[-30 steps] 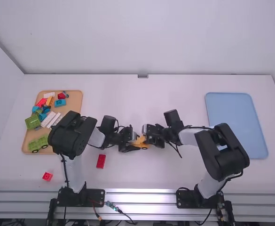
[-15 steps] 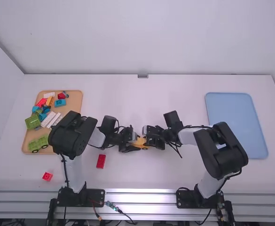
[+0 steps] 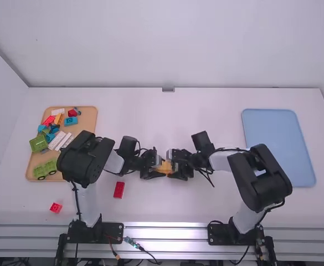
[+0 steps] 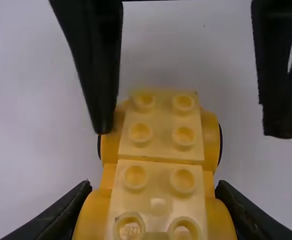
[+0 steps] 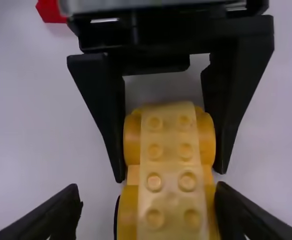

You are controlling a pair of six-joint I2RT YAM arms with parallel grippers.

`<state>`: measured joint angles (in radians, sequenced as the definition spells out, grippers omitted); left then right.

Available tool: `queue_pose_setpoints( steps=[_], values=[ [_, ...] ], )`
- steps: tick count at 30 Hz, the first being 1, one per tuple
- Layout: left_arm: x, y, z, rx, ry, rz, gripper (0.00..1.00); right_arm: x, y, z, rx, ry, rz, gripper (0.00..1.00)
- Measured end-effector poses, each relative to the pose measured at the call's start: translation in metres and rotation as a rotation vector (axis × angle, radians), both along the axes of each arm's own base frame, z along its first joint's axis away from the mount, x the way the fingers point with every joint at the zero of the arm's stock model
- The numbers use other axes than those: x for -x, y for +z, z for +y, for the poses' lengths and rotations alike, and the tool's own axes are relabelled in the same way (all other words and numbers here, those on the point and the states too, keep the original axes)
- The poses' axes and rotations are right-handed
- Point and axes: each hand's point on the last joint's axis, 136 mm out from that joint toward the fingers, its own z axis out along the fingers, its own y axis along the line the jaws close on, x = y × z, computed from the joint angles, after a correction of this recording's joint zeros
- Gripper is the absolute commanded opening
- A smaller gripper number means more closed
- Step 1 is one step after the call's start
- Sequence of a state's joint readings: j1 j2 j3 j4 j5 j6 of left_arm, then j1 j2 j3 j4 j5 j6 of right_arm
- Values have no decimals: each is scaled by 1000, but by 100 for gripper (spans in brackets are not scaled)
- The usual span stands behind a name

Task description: Assemble lego blocks to make yellow taxi

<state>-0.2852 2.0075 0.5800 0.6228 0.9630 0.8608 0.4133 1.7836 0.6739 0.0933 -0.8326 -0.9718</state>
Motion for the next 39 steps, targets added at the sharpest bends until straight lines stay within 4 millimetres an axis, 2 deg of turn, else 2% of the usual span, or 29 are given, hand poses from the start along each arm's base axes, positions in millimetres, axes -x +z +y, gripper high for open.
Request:
queue_pose_setpoints(
  steps=[1, 3, 5, 6, 7, 10, 14, 22, 29, 39],
  values=[
    [0, 0, 0, 0, 0, 0, 49, 0, 0, 0, 0, 0, 0, 78],
    [0, 0, 0, 0, -1, 0, 49, -4, 14, 2, -22, 1, -42, 81],
    [0, 0, 0, 0, 0, 0, 49, -7, 23, 4, -37, 3, -70, 76],
    [0, 0, 0, 0, 0, 0, 49, -9, 32, 4, -50, 4, -97, 55],
    [0, 0, 0, 0, -1, -1, 49, -10, 38, 5, -61, 2, -113, 1],
    [0, 0, 0, 0, -1, -1, 47, -13, 45, 3, -73, -6, -126, 0],
    [0, 0, 0, 0, 0, 0, 44, -14, 41, 1, -71, -12, -119, 0],
    [0, 0, 0, 0, 0, 0, 44, -17, 12, -3, -103, -16, -38, 0],
    [0, 0, 0, 0, 0, 1, 43, -18, 6, -7, -160, -17, 11, 0],
    [0, 0, 0, -2, 2, 2, 41, 2, 1, 6, -212, 52, 82, 0]
  ],
)
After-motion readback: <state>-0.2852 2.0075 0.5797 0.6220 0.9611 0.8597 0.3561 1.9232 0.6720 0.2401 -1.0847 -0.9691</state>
